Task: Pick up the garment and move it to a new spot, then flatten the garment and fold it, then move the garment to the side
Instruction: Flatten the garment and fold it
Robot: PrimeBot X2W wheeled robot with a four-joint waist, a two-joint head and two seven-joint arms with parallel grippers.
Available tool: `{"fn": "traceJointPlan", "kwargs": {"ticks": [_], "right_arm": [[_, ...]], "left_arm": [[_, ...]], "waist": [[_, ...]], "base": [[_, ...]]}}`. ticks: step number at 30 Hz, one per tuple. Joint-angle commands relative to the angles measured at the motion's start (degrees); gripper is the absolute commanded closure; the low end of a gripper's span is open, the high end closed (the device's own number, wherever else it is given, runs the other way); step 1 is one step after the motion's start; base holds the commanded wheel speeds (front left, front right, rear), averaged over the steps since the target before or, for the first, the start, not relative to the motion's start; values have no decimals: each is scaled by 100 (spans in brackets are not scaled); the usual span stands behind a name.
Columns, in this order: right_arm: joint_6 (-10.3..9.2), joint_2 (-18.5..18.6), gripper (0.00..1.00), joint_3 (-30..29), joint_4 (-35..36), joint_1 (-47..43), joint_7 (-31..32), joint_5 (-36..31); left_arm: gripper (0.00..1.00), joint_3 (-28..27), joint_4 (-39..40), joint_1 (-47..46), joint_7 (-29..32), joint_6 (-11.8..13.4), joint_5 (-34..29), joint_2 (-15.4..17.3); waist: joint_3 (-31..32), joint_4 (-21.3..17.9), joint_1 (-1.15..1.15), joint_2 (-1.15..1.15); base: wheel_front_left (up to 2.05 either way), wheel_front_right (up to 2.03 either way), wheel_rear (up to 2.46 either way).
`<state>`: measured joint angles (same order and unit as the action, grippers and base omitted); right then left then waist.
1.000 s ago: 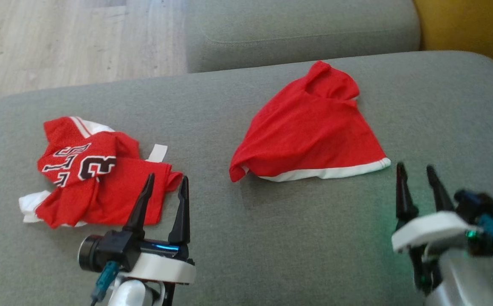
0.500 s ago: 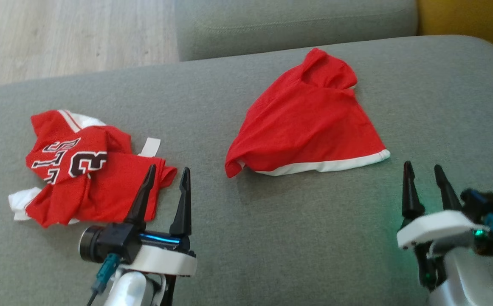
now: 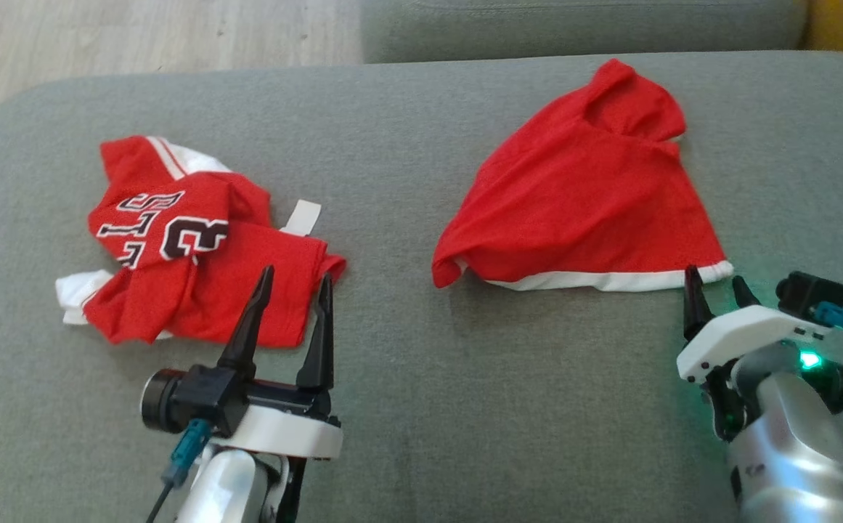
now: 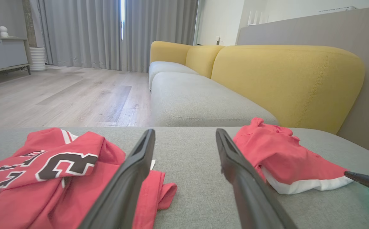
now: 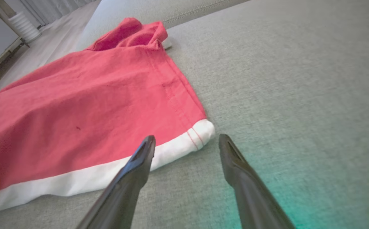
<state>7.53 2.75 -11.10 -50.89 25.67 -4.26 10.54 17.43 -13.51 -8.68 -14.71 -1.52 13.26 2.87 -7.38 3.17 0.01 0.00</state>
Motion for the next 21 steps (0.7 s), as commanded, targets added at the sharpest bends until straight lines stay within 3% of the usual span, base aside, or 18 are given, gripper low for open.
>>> {"fn": "traceJointPlan", "kwargs": {"ticks": [1,3,4,5,6,14,21], "right_arm": [[-4,13,0,78,-44,309,-42,-104],[-4,13,0,-23,-308,458,-104,-246],[-4,13,11,-69,-425,526,-138,-310],[-4,13,77,-111,-536,593,-179,-364],[-4,13,100,-147,-632,655,-230,-429],[-4,99,100,-809,-739,998,-761,-1196],[-4,809,100,-1998,-272,1146,-638,-1957]], "left_arm": [[0,-117,148,-248,-29,6,-33,0],[0,-105,142,-260,-29,14,-42,0],[0,-106,142,-263,-29,19,-44,0],[0,-108,142,-264,-29,23,-46,0],[0,-113,142,-264,-29,26,-49,0],[0,-171,153,-232,-29,62,-53,0],[0,-84,174,-221,-29,89,-19,0]], "waist": [[-55,95,-1,0],[-71,141,-1,0],[-75,155,-1,0],[-79,167,-1,0],[-83,172,-1,0],[-43,31,-1,0],[17,-35,-1,0]], "base": [[0,0,0],[0,0,0],[0,0,0],[0,0,0],[0,0,0],[0,0,0],[0,0,0]]}}
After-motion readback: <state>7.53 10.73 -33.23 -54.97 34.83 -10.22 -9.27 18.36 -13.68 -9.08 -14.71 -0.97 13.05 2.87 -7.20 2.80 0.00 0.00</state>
